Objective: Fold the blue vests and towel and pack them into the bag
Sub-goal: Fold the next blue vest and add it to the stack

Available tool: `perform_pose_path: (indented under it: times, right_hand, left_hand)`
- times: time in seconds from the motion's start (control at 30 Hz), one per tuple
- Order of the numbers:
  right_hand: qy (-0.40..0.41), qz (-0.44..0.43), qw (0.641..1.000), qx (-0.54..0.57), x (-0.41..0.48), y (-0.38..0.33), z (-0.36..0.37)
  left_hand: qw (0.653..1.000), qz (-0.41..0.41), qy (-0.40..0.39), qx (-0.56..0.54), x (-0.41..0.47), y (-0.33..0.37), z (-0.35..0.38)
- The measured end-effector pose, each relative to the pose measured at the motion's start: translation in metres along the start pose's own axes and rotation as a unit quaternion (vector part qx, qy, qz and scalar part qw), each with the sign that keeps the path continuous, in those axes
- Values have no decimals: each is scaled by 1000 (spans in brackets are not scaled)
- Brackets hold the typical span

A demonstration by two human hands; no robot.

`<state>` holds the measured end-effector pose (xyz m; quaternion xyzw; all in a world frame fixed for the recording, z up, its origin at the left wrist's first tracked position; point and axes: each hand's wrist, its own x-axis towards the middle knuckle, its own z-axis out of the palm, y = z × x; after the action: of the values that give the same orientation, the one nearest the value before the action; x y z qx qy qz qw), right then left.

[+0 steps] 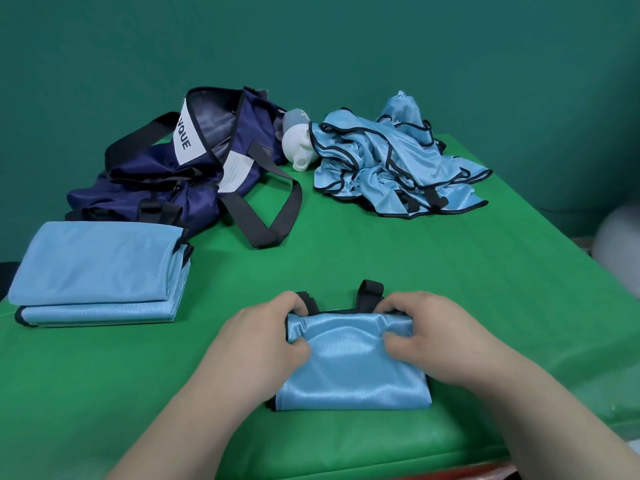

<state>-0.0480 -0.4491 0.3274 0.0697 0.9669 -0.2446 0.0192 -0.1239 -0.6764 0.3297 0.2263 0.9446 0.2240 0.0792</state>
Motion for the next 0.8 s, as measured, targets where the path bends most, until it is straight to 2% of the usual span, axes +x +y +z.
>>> perform_pose_path:
  times: [0.33,0.47,0.63,0.8]
  right_hand:
    - [13,5,998,53,-5,-2,-2]
    - [23,10,994,111,-4,1,-1]
    - [50,35,976,208,-3,3,1]
    - [57,48,930,361,-2,4,0]
  left_hand:
    - [1000,7,9,-18,-5,-1,-1]
    - [999,12,24,-37,-6,2,-3]
    - [990,-1,15,-143,-5,-1,0]
    - [961,-18,9,-277,1,-8,0]
